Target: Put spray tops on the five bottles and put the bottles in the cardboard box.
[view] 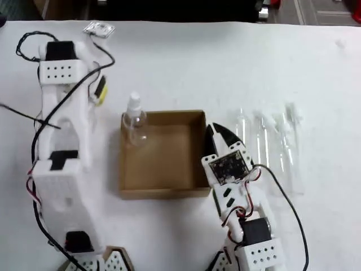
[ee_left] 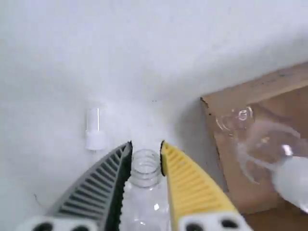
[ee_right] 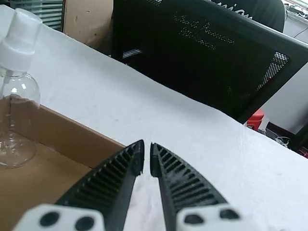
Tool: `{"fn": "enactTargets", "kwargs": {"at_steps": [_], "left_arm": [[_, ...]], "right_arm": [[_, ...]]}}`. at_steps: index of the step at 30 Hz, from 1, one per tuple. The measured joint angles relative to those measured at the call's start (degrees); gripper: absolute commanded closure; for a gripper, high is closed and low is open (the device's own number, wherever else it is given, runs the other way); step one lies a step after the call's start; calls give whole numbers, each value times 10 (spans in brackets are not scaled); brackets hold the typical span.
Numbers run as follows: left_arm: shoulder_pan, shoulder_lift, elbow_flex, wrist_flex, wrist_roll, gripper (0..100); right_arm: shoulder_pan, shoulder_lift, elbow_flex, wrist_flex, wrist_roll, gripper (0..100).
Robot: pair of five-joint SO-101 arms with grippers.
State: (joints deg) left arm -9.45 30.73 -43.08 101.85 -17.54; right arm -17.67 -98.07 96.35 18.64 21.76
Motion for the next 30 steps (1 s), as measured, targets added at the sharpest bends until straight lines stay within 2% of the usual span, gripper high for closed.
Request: {"fn": "enactTargets", "kwargs": {"at_steps": [9,18,23,26,30], "left_arm": [[36,-164,71,0,72,976],[36,-374,235,-13,82,976],[80,-542,382,-89,105,976],[136,-644,505,-171,108,976],[173,-773,649,-273,110,977]], "right_arm": [[0,0,0,0,0,984],[0,0,0,0,0,984],[0,0,0,0,0,984],[0,0,0,0,0,984],[0,0,0,0,0,984]]}}
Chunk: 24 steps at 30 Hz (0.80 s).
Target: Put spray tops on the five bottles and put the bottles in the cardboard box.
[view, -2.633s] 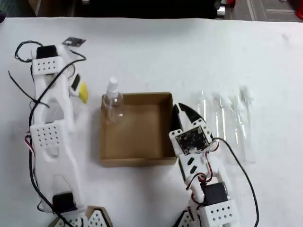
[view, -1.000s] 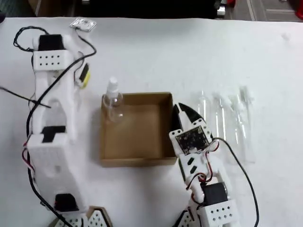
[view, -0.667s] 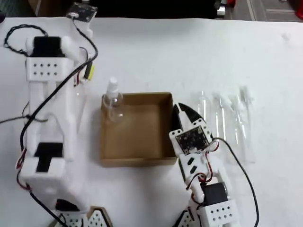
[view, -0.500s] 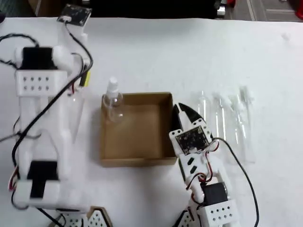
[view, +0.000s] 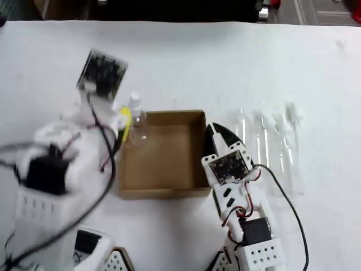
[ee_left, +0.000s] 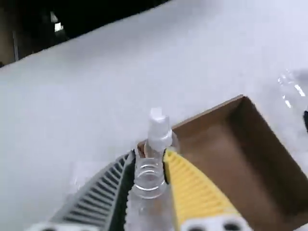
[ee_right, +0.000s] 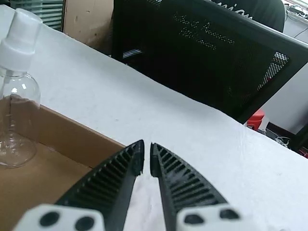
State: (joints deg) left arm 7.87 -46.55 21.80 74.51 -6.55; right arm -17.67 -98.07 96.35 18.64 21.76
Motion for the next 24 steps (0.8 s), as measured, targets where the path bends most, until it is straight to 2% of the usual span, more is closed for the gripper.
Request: {"fn": "enactTargets", "kwargs": {"at_steps": [4,9,14,18,22,24], "left_arm": [[31,-109,70,-41,12,977],[54,-186,165,-91,74,977],[59,-291,326,-209,122,977],[59,-422,456,-278,127,976],[59,-556,567,-295,127,976],[59,-570,600,-305,127,976]], "right_arm": [[0,0,0,0,0,984],[0,0,0,0,0,984],[0,0,0,0,0,984],[0,0,0,0,0,984],[0,0,0,0,0,984],[0,0,0,0,0,984]]}}
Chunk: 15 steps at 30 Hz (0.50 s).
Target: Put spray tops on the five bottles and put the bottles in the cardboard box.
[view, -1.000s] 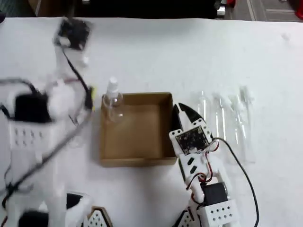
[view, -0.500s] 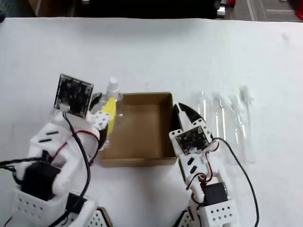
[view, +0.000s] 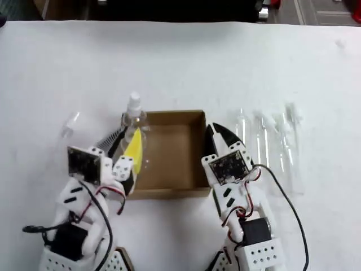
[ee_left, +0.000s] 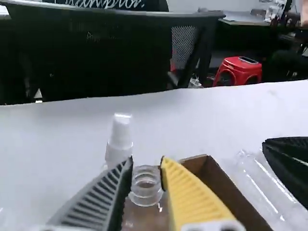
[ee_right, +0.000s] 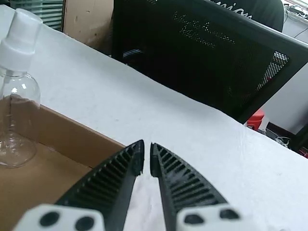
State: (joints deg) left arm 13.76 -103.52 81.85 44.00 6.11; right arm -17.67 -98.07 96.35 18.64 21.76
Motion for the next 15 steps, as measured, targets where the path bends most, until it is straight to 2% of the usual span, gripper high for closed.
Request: {"fn": "enactTargets", "kwargs": {"at_steps": [7,15], "left_arm": [[1,4,73,-70,-19,976],[1,4,102,-80,-58,976]], "right_arm": [[0,0,0,0,0,984],[0,0,0,0,0,984]]}}
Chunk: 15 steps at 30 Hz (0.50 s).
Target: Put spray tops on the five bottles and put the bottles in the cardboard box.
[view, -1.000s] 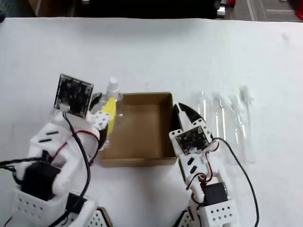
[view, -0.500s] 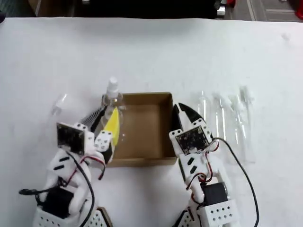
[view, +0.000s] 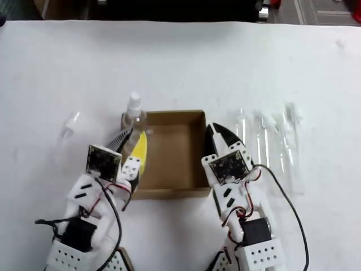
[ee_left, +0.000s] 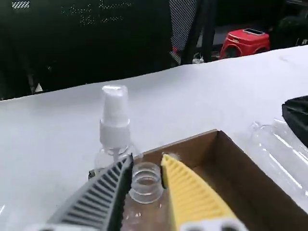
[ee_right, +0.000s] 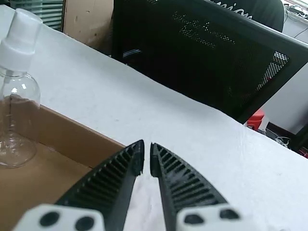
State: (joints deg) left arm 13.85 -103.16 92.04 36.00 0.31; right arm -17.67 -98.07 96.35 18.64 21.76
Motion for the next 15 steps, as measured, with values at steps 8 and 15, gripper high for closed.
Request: {"fn": "enactTargets", "kwargs": {"at_steps": [8,15], "left_arm": [[0,1,9,0,0,976],[-1,0,8,22,53,824]], "right_arm": [[0,0,0,0,0,984],[0,0,0,0,0,984]]}}
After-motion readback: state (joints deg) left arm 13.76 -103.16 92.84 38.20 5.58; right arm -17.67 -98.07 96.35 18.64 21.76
